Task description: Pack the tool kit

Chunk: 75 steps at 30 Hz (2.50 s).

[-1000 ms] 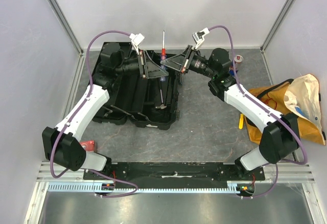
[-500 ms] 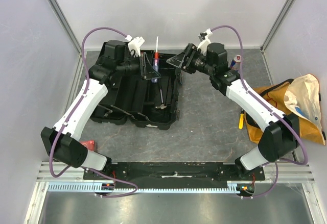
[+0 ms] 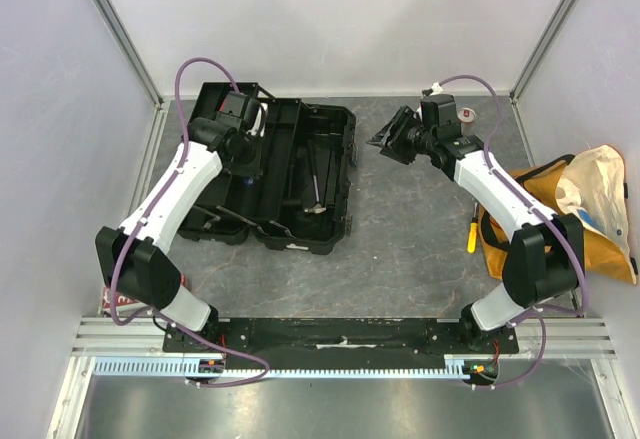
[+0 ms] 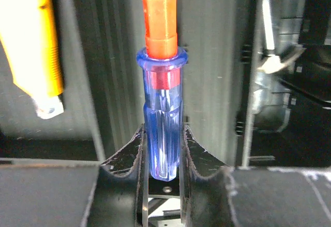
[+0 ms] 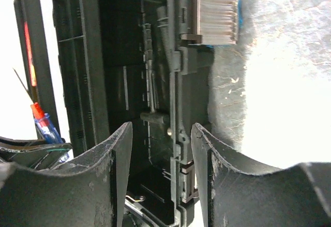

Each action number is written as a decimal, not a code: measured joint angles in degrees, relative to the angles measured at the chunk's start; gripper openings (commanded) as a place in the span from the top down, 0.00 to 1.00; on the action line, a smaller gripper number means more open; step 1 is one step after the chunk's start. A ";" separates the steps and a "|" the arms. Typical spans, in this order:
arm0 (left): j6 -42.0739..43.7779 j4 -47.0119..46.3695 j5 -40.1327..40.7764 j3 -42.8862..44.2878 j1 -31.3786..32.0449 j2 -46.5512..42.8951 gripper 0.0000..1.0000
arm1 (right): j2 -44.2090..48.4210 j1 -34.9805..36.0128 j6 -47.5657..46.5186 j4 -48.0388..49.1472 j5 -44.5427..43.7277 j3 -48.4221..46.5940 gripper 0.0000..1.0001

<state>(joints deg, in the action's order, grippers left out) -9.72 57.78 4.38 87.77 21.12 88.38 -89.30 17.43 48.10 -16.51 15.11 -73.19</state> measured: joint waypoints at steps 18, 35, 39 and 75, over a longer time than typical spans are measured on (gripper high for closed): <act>0.72 3.32 8.90 -0.96 0.24 4.33 0.80 | -3.45 -3.41 0.33 -5.53 -0.35 0.66 0.46; 0.50 3.45 6.64 -0.92 0.35 4.76 0.55 | -3.45 -6.69 0.11 -11.89 -6.78 2.16 0.44; 0.48 3.74 6.36 -0.22 0.35 4.76 0.54 | -3.45 -6.95 -0.50 -12.76 -7.72 2.69 0.43; 0.48 -5.68 -7.39 3.37 0.33 -5.60 0.55 | 0.68 -20.04 -9.62 -22.73 -37.46 19.65 0.28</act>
<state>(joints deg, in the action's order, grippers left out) -9.23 52.10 -3.01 91.13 21.45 82.78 -88.62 -2.61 38.48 -39.24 -22.35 -53.54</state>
